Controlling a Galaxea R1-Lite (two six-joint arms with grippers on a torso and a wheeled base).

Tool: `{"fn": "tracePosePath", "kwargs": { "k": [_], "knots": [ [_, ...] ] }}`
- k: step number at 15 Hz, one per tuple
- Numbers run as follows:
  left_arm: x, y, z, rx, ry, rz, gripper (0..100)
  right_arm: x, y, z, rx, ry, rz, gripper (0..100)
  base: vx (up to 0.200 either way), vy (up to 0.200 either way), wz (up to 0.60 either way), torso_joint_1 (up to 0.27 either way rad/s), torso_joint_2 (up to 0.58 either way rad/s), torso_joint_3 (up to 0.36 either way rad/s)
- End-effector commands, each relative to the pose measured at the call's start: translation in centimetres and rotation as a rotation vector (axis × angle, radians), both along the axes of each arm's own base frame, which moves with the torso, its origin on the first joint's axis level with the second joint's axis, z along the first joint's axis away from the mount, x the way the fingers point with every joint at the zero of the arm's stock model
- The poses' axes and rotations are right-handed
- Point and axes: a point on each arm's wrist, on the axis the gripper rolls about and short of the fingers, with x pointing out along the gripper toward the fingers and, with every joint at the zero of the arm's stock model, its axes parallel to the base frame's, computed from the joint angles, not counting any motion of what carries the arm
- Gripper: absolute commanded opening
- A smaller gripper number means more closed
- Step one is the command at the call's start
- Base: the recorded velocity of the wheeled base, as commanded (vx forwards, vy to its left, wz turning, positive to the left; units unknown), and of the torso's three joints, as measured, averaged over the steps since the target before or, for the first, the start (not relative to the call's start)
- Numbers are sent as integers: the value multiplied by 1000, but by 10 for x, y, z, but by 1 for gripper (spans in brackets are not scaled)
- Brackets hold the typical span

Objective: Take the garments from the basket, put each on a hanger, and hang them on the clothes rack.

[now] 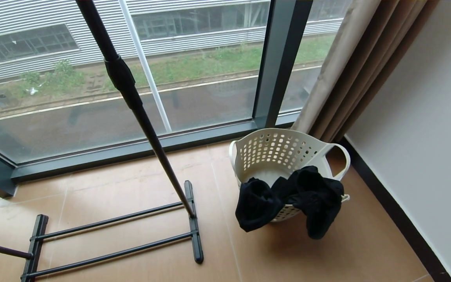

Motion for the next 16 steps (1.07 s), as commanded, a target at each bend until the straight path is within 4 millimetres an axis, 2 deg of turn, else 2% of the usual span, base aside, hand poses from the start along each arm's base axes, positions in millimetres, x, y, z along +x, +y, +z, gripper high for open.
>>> {"fn": "tracePosePath", "kwargs": {
  "k": [1, 13, 16],
  "knots": [
    [0, 0, 0, 0, 1, 0, 100, 0, 0, 0, -1, -3, 0, 100, 0, 0, 0, 2, -2, -193],
    [0, 0, 0, -2, 1, 2, 100, 0, 0, 0, -5, -3, -2, 100, 0, 0, 0, 2, 3, -196],
    [0, 0, 0, -2, 1, 0, 100, 4, 0, 1, -9, 54, 2, 100, 0, 0, 0, 2, 2, -47]
  ]
}}
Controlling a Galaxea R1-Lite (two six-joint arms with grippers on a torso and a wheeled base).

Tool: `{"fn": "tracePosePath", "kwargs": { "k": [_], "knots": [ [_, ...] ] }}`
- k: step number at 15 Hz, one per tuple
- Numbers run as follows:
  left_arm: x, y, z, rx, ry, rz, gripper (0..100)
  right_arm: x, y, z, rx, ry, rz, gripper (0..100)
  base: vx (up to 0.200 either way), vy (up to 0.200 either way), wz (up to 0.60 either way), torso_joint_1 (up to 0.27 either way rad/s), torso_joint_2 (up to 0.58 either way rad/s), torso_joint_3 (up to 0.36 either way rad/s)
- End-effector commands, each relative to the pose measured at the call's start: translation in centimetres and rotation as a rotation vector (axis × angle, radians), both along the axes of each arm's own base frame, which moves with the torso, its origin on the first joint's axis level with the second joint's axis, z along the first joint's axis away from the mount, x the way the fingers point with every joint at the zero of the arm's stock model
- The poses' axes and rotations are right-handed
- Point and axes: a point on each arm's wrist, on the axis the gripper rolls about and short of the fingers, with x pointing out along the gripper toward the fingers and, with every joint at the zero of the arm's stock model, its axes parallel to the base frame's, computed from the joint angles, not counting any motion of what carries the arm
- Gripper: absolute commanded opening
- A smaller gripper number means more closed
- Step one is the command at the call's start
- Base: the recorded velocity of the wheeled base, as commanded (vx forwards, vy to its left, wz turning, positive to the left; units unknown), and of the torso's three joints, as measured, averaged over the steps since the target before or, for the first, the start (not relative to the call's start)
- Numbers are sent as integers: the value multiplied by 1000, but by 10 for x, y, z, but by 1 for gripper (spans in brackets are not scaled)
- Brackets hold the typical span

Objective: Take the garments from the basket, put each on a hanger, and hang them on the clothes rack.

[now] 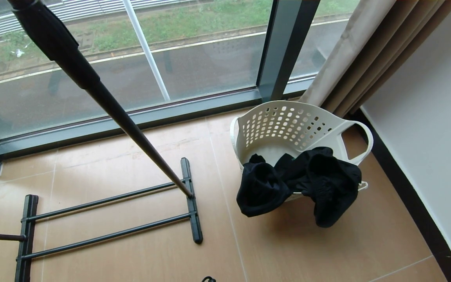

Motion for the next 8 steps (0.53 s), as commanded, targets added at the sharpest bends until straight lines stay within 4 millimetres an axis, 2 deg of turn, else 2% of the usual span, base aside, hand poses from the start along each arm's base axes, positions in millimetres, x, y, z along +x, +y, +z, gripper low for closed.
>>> {"fn": "tracePosePath", "kwargs": {
  "k": [1, 5, 6, 7, 8],
  "knots": [
    [0, 0, 0, -2, 1, 3, 100, 16, 0, 5, -6, 204, 3, 100, 0, 0, 0, 0, 0, 0],
    [0, 0, 0, 0, 1, 1, 100, 57, 5, 52, -31, 372, 117, 100, 0, 0, 0, 0, 0, 0],
    [0, 0, 0, 0, 1, 1, 100, 57, 5, 52, -31, 372, 117, 100, 0, 0, 0, 0, 0, 0],
    [0, 0, 0, 0, 1, 1, 100, 89, 19, 74, -202, 450, 292, 100, 0, 0, 0, 0, 0, 0],
    [0, 0, 0, 0, 1, 1, 100, 109, 24, 81, -292, 489, 316, 100, 0, 0, 0, 0, 0, 0]
  ]
}}
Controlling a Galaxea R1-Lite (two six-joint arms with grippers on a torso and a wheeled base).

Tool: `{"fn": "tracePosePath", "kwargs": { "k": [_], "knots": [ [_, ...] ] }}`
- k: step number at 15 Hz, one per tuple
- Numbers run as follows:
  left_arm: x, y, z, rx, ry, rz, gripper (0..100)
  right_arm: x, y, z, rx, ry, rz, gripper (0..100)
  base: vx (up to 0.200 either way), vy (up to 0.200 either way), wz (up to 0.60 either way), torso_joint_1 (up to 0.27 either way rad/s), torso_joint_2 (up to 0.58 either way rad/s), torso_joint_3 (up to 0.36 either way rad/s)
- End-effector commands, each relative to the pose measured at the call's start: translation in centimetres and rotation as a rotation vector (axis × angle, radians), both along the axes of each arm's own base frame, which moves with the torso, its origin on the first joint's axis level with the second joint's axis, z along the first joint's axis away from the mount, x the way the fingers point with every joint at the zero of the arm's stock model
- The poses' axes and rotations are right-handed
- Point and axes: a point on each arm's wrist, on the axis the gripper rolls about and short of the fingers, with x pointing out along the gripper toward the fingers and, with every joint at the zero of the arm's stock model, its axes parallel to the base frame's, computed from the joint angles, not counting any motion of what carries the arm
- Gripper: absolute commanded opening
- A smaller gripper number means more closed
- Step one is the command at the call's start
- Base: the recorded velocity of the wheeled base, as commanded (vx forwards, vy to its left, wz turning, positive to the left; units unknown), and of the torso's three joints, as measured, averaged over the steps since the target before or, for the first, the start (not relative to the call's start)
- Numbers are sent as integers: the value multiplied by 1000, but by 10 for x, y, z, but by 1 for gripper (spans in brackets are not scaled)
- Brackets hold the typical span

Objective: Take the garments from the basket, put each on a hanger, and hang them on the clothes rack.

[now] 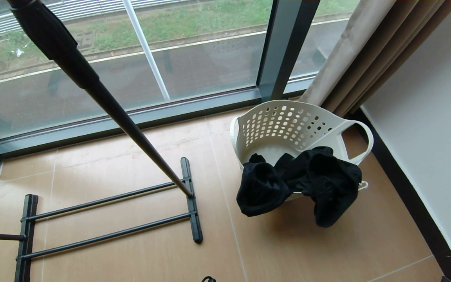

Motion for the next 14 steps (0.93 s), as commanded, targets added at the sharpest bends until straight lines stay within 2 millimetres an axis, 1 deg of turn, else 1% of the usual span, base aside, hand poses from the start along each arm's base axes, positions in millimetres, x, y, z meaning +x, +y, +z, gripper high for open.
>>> {"fn": "tracePosePath", "kwargs": {
  "k": [1, 2, 4, 5, 6, 7, 8, 9, 11, 12, 13, 14],
  "knots": [
    [0, 0, 0, -1, 1, 1, 100, 65, 22, 29, -207, 167, 200, 100, 0, 0, 0, 0, 0, 0],
    [0, 0, 0, -1, 1, 1, 100, 94, 30, 37, -353, 192, 273, 100, 0, 0, 0, 0, 0, 0],
    [0, 0, 0, -1, 1, 1, 100, 136, 40, 40, -539, 236, 364, 100, 0, 0, 0, 0, 0, 0],
    [0, 0, 0, -1, 1, 1, 100, 138, 40, 40, -552, 236, 369, 100, 0, 0, 0, 0, 0, 0],
    [0, 0, 0, -1, 1, 1, 100, 176, 47, 45, -714, 233, 439, 100, 0, 0, 0, 0, 0, 0],
    [0, 0, 0, -1, 1, 1, 100, 188, 50, 46, -777, 239, 443, 100, 0, 0, 0, 0, 0, 0],
    [0, 0, 0, -1, 1, 1, 100, 207, 53, 49, -891, 249, 419, 100, 0, 0, 0, 0, 0, 0],
    [0, 0, 0, -1, 1, 1, 100, 220, 56, 49, -954, 259, 411, 100, 0, 0, 0, 0, 0, 0],
    [0, 0, 0, -1, 1, 1, 100, 238, 60, 48, -1006, 266, 420, 100, 0, 0, 0, 0, 0, 0],
    [0, 0, 0, -1, 1, 1, 100, 259, 65, 45, -1019, 271, 416, 100, 0, 0, 0, 0, 0, 0],
    [0, 0, 0, -1, 1, 1, 100, 266, 68, 44, -1029, 278, 408, 100, 0, 0, 0, 0, 0, 0],
    [0, 0, 0, -1, 1, 1, 100, 281, 75, 37, -1046, 295, 397, 100, 0, 0, 0, 0, 0, 0]
  ]
}}
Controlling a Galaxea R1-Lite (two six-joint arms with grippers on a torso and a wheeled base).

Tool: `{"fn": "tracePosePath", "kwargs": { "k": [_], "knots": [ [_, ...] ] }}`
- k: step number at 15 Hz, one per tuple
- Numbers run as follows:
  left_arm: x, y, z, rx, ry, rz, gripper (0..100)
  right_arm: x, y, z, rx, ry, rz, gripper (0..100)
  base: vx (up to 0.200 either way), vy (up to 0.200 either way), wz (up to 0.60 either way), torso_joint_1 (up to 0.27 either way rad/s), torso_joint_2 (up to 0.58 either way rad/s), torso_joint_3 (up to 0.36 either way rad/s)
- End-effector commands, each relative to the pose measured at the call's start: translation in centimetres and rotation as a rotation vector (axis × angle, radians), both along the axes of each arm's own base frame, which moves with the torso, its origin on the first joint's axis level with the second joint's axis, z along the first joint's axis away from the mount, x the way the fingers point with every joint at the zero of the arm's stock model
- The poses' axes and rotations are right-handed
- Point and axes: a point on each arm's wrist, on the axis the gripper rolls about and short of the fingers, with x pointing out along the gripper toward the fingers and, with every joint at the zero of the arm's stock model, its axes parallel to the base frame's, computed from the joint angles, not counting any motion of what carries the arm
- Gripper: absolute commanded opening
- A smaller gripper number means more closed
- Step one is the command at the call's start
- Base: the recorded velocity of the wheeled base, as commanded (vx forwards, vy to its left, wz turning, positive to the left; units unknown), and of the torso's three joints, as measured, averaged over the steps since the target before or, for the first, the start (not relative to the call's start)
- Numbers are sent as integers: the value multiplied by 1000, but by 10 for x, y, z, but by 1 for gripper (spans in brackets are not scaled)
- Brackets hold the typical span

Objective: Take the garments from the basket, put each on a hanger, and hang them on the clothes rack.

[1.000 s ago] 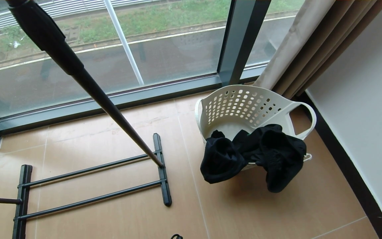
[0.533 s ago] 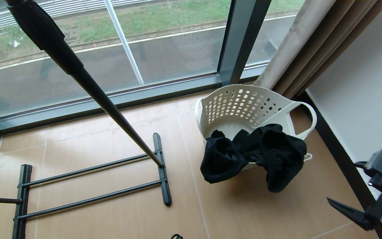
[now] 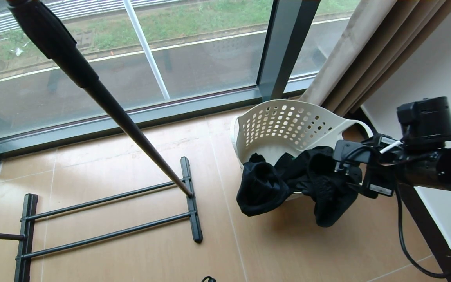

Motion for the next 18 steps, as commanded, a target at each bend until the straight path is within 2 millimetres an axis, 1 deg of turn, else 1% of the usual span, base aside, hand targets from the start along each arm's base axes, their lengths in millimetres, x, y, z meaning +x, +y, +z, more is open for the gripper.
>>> {"fn": "tracePosePath", "kwargs": {
  "k": [1, 2, 3, 6, 11, 13, 14, 16, 17, 18],
  "knots": [
    [0, 0, 0, 0, 1, 1, 100, 38, 16, -26, -42, 61, -4, 100, 0, 0, 0, 0, 0, 0],
    [0, 0, 0, 0, 1, 1, 100, 43, 18, -29, -44, 67, -4, 100, 0, 0, 0, 0, 0, 0],
    [0, 0, 0, 0, 1, 1, 100, 55, 21, -33, -50, 66, -11, 100, 0, 0, 0, 0, 0, 0],
    [0, 0, 0, 0, 1, 1, 100, 75, 25, -37, -62, 47, -37, 100, 0, 0, 0, 0, 0, 0],
    [0, 0, 0, 0, 1, 1, 100, 94, 28, -39, -80, 16, -77, 100, 0, 0, 0, 0, 0, 0],
    [0, 0, 0, 0, 1, 1, 100, 112, 22, -44, -76, 8, -105, 100, 0, 0, 0, 0, 0, 0],
    [0, 0, 0, 0, 1, 1, 100, 117, 22, -44, -74, 1, -109, 100, 0, 0, 0, 0, 0, 0],
    [0, 0, 0, 0, 1, 1, 100, 131, 18, -45, -67, -19, -126, 100, 0, 0, 0, 0, 0, 0],
    [0, 0, 0, 0, 1, 1, 100, 135, 17, -45, -67, -22, -129, 100, 0, 0, 0, 0, 0, 0],
    [0, 0, 0, 0, 1, 1, 100, 143, 19, -47, -61, -34, -130, 100, 0, 0, 0, 0, 0, 0]
  ]
}}
